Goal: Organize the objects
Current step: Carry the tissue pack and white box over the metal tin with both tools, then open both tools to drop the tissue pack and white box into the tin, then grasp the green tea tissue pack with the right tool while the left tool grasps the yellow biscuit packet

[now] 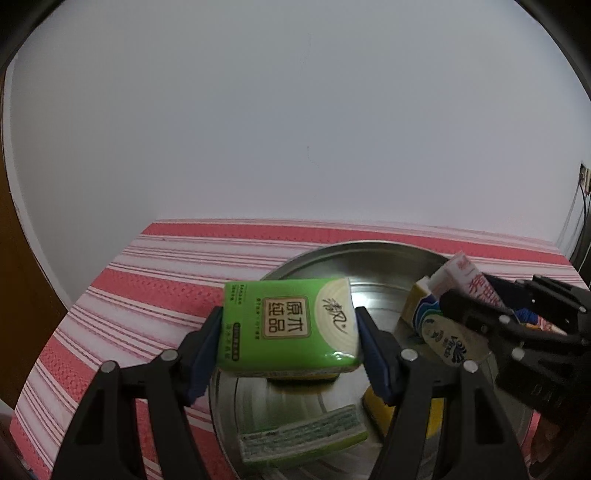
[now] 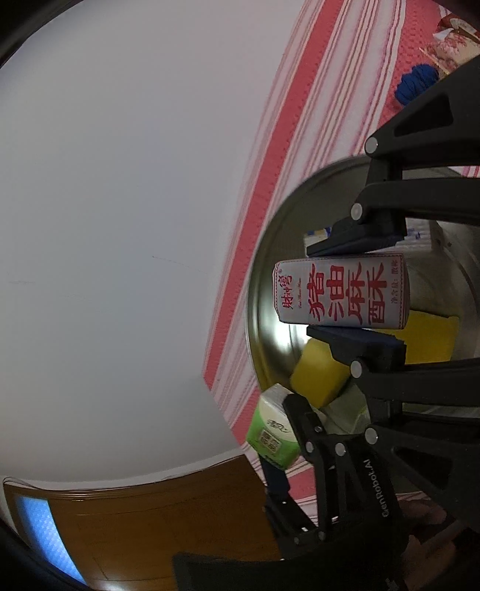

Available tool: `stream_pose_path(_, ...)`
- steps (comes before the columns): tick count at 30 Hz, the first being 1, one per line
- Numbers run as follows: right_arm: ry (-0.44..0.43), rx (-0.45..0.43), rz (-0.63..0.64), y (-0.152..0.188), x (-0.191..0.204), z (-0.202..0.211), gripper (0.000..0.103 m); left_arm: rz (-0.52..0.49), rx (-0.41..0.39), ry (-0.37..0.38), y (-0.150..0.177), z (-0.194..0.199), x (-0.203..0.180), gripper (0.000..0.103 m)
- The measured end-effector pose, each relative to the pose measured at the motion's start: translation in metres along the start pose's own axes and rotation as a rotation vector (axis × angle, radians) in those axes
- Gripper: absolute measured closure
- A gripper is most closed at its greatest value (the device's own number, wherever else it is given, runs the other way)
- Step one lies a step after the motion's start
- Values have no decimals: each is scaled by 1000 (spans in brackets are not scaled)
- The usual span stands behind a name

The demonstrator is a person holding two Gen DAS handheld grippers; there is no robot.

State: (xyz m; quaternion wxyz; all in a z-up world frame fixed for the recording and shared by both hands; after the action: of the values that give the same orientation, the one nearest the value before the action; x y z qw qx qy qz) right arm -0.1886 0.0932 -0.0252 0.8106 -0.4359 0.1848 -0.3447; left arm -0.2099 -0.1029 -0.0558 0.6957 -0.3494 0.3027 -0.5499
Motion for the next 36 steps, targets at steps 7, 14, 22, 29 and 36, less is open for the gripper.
stream_pose_path(7, -16, 27, 7, 7, 4, -8, 65, -14, 9, -10, 1, -4, -1, 34)
stream_pose_path(14, -32, 39, 10, 5, 5, -11, 65, -9, 12, -22, 1, -1, -4, 33)
stream_pose_path(22, -9, -20, -4, 3, 2, -2, 38, -4, -26, -61, 0, 12, 0, 7)
stream_pose_path(29, 68, -59, -77, 14, -20, 33, 38, -2, -80, -69, -3, 31, -6, 5)
stream_pose_path(36, 188, -74, -74, 46, -44, 86, 38, -37, -126, 50, 5, 58, -54, 1)
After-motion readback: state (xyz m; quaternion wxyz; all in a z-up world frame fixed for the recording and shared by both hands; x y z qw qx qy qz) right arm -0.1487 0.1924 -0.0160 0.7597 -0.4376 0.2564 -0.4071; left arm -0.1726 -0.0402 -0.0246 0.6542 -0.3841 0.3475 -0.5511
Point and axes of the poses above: each gripper's, at about its wrist camera, not at the fingertips, and z roughly against the way its jaws point, x to its left, y to its underside, the point moved 4 cm from there along -z, roughly the way its jaws point, and after that the axes turned 4 degrees about z, right-handed, at the moved point
